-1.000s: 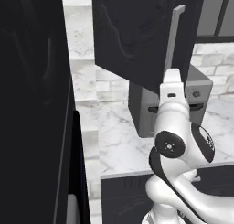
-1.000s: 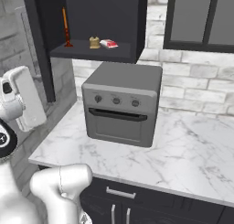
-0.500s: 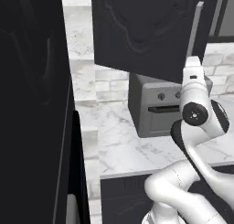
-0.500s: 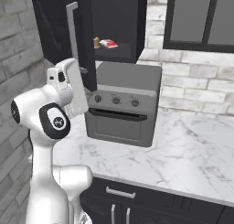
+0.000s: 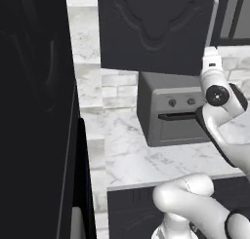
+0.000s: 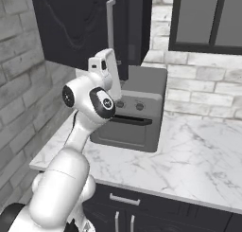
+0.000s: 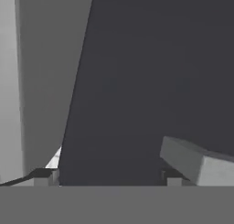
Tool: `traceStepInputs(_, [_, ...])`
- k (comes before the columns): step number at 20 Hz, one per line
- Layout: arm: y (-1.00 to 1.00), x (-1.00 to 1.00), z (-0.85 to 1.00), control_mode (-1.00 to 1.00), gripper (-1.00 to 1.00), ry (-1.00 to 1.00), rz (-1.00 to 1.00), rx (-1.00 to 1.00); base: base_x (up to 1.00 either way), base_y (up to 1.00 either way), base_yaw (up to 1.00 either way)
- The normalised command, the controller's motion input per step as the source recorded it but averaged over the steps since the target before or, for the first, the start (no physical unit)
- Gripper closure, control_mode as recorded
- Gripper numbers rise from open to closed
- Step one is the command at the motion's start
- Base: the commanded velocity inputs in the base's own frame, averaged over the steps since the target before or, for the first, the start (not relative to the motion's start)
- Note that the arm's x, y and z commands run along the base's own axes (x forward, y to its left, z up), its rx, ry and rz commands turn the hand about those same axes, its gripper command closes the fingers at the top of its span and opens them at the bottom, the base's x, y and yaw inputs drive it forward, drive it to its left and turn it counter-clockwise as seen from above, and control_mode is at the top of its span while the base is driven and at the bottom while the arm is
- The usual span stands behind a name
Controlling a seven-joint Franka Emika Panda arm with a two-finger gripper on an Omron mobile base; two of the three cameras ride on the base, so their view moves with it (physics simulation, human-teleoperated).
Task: Pick the candle and candle from the dining table and place them in the open cabinet. Close the cabinet after placing the objects.
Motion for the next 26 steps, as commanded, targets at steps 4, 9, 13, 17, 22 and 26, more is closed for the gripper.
traceStepInputs(4, [-0.33,0.97,0.45,-1.00,-1.00,0.12,0.00,0.04,0.00,0.00,0.00])
traceStepInputs(9, [-0.32,0.91,0.48,-1.00,-1.00,0.13,0.00,0.04,0.00,0.00,0.00])
traceStepInputs(13, [-0.33,0.86,0.44,-1.00,-1.00,0.13,0.00,0.03,0.00,0.00,0.00])
traceStepInputs(17, [-0.38,0.88,0.40,-1.00,-1.00,0.13,0.00,0.04,0.00,0.00,0.00])
traceStepInputs(22, [-0.43,0.85,0.37,-1.00,-1.00,0.12,0.02,0.05,0.00,0.00,0.00])
traceStepInputs(26, [-0.44,0.38,0.52,-1.00,-1.00,0.13,0.03,0.07,0.00,0.00,0.00])
